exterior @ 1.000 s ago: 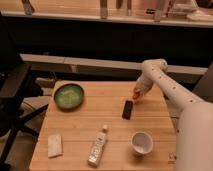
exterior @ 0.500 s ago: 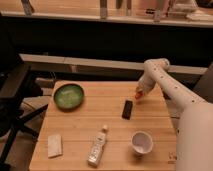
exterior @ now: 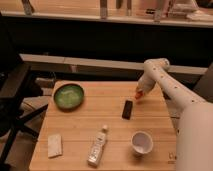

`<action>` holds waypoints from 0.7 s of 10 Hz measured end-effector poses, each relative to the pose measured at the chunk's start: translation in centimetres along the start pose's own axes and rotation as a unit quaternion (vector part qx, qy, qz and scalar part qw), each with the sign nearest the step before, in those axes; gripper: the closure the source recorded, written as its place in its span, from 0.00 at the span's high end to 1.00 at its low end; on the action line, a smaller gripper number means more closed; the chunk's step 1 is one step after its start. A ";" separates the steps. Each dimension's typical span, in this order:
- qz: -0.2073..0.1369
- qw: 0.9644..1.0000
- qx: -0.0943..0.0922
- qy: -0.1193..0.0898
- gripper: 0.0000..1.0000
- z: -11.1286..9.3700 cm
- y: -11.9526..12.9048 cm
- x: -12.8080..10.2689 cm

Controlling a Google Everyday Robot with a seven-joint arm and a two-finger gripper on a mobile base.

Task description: Place the pepper on the white sponge

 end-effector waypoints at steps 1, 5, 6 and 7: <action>-0.017 1.000 -0.005 -0.002 0.01 0.1 -0.7 -0.7; -0.111 0.993 -0.031 -0.026 0.01 1.5 -6.3 -7.0; -0.140 0.989 -0.032 -0.044 0.01 1.8 -8.0 -9.3; -0.174 0.982 -0.031 -0.066 0.01 2.0 -9.5 -11.8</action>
